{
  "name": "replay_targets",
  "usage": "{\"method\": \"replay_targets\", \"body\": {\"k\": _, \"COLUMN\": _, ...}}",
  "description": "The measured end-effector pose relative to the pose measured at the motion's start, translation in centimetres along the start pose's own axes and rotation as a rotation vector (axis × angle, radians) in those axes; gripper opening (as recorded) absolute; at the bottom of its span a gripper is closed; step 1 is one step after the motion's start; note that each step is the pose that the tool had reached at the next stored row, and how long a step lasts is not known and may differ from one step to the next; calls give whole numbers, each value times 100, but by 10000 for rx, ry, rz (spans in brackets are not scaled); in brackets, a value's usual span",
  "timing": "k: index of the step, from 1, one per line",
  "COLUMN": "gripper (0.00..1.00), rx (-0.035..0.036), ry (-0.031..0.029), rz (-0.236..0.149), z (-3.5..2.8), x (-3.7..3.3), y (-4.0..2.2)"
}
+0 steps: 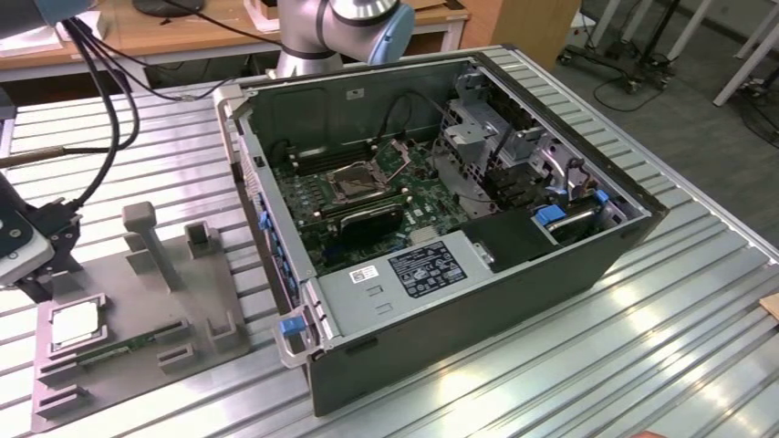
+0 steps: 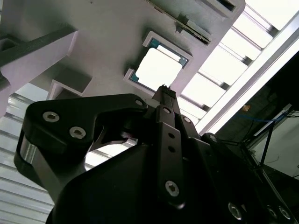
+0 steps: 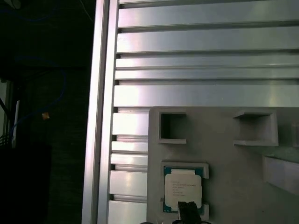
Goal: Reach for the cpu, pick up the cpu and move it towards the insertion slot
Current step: 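Reach for the cpu, then pick up the cpu and move it towards the insertion slot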
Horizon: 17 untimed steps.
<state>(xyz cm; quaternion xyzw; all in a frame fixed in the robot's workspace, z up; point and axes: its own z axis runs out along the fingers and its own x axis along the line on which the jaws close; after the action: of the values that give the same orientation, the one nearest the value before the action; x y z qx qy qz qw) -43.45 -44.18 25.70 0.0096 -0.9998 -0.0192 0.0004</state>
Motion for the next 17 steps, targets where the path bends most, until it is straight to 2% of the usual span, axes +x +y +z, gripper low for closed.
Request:
{"method": "replay_targets", "body": {"k": 11, "gripper": 11, "rx": 1, "ry": -10, "rz": 0, "z": 113, "x": 2, "y": -7}}
{"method": "replay_targets", "body": {"k": 17, "gripper": 11, "rx": 1, "ry": -11, "rz": 0, "z": 125, "x": 3, "y": -7}}
